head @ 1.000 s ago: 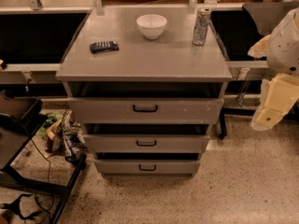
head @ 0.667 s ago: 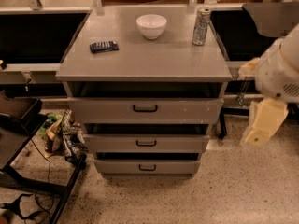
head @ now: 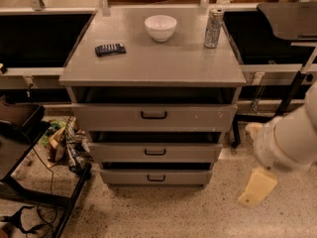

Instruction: Open bottom drawer

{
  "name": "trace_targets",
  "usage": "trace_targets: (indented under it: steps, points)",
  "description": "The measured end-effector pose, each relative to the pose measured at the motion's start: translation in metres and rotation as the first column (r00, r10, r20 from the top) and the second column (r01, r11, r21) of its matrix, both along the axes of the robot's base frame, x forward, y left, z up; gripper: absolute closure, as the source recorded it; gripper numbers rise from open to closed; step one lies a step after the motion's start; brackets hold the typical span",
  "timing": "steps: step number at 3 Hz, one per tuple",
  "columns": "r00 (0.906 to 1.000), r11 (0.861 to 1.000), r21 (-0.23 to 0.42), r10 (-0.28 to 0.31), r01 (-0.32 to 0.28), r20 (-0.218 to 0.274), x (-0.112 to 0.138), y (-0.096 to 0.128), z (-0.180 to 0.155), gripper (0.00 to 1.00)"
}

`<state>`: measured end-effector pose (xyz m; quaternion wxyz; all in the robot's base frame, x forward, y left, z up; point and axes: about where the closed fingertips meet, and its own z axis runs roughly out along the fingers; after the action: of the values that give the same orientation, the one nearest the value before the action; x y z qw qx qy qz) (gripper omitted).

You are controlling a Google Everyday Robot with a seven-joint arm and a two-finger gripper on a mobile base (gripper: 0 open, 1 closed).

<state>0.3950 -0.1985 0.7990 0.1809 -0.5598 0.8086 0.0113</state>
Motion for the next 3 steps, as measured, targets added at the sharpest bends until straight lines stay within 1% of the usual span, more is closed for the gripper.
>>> trace_targets:
  steps: [1, 2, 3]
  points:
    - [0.9978, 0.999, 0.008, -0.044, 0.045, -0.05, -0.016, -0.004, -0.083, 0.0]
    - [0.9952, 0.998, -0.01, -0.056, 0.055, -0.08, -0.016, -0.005, -0.144, 0.0]
    - [0.9952, 0.998, -0.01, -0.056, 0.055, -0.08, -0.016, -0.004, -0.144, 0.0]
